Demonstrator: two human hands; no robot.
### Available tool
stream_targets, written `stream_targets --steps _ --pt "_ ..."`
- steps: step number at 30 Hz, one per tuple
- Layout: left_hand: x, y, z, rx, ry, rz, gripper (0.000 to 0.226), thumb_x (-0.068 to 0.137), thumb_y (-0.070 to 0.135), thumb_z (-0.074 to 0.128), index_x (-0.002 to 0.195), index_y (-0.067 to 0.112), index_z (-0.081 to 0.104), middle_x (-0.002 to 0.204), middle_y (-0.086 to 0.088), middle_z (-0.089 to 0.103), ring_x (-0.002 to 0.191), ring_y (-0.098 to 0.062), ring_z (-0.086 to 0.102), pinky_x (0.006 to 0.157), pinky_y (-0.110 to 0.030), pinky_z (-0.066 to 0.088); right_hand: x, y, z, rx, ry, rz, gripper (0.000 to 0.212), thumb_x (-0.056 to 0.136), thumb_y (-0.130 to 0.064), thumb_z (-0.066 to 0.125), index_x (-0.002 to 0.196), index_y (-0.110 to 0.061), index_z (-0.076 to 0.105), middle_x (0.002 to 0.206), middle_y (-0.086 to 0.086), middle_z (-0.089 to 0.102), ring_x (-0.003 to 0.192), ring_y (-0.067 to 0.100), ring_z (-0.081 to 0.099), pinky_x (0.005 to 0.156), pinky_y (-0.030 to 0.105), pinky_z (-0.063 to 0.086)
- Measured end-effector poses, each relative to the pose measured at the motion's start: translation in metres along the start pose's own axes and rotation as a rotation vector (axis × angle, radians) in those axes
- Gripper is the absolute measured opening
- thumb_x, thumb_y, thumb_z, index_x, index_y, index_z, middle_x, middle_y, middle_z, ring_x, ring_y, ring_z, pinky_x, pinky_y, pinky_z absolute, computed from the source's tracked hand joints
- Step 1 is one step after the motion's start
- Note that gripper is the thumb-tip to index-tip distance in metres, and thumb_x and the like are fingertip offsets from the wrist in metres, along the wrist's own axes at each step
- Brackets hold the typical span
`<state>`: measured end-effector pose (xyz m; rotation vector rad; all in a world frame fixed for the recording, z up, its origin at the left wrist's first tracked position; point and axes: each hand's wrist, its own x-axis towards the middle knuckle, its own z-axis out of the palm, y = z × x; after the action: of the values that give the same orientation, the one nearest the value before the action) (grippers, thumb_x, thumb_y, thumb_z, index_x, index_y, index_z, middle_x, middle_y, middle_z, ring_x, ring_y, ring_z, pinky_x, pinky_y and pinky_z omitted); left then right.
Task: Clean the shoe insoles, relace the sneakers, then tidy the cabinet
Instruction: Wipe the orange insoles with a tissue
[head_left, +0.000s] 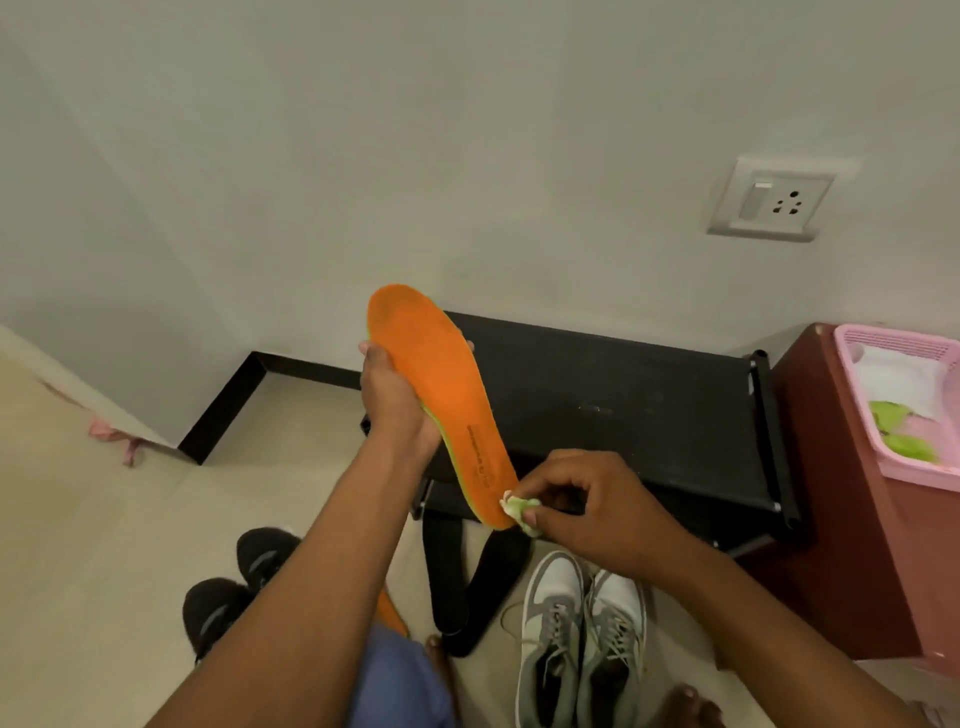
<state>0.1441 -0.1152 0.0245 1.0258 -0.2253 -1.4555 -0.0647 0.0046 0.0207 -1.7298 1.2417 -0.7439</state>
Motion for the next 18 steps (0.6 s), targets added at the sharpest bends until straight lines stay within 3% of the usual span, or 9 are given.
stream_targets --steps 2,5,9,12,15,18 --pt "0.003 0.012 -0.009 0.020 0.114 0.063 0.067 0.100 0.070 0.037 0.142 0.021 0.054 0.119 -0.015 0.074 0.105 -0.037 0.074 0.091 -0.058 0.059 0.001 0.003 -0.001 0.026 0.008 0.013 0.019 0.086 -0.015 0.082 0.098 -0.029 0.081 0.095 -0.012 0.074 0.084 0.012 0.070 0.072 0.026 0.057" --pt "0.004 0.021 -0.027 0.092 0.284 0.138 0.051 0.102 0.062 0.044 0.133 0.023 0.058 0.110 -0.005 0.075 0.097 -0.027 0.074 0.081 -0.047 0.063 0.006 0.006 0.004 0.036 0.007 0.021 0.022 0.086 -0.010 0.080 0.098 -0.028 0.081 0.094 -0.009 0.076 0.081 0.013 0.069 0.069 0.022 0.054" --pt "0.008 0.002 -0.085 0.234 0.404 0.170 0.041 0.105 0.053 0.048 0.127 0.021 0.060 0.113 -0.004 0.072 0.095 -0.022 0.071 0.083 -0.044 0.060 0.019 0.011 0.016 0.083 0.008 0.044 0.018 0.086 -0.010 0.080 0.098 -0.024 0.081 0.092 -0.003 0.078 0.083 0.020 0.072 0.074 0.034 0.060" --pt "0.013 -0.024 -0.152 0.347 0.584 0.140 0.043 0.106 0.052 0.047 0.130 0.019 0.057 0.108 -0.002 0.066 0.089 -0.019 0.065 0.083 -0.040 0.054 0.028 0.025 0.030 0.089 -0.020 0.075 0.018 0.087 -0.011 0.080 0.099 -0.024 0.081 0.093 -0.003 0.078 0.086 0.022 0.072 0.078 0.040 0.060" --pt "0.021 -0.050 -0.224 0.321 0.735 0.042 0.054 0.101 0.061 0.048 0.134 0.019 0.057 0.117 -0.004 0.066 0.106 -0.031 0.065 0.088 -0.044 0.054 0.035 0.049 0.051 0.065 -0.075 0.136 0.018 0.087 -0.011 0.080 0.099 -0.024 0.081 0.090 0.001 0.077 0.085 0.028 0.071 0.079 0.047 0.060" --pt "0.038 -0.068 -0.277 0.393 0.885 -0.055 0.062 0.102 0.059 0.048 0.139 0.010 0.055 0.132 -0.012 0.064 0.118 -0.039 0.060 0.103 -0.055 0.050 0.041 0.074 0.075 -0.022 -0.147 0.211 0.020 0.087 -0.018 0.080 0.101 -0.032 0.080 0.088 -0.006 0.075 0.081 0.015 0.071 0.079 0.046 0.061"
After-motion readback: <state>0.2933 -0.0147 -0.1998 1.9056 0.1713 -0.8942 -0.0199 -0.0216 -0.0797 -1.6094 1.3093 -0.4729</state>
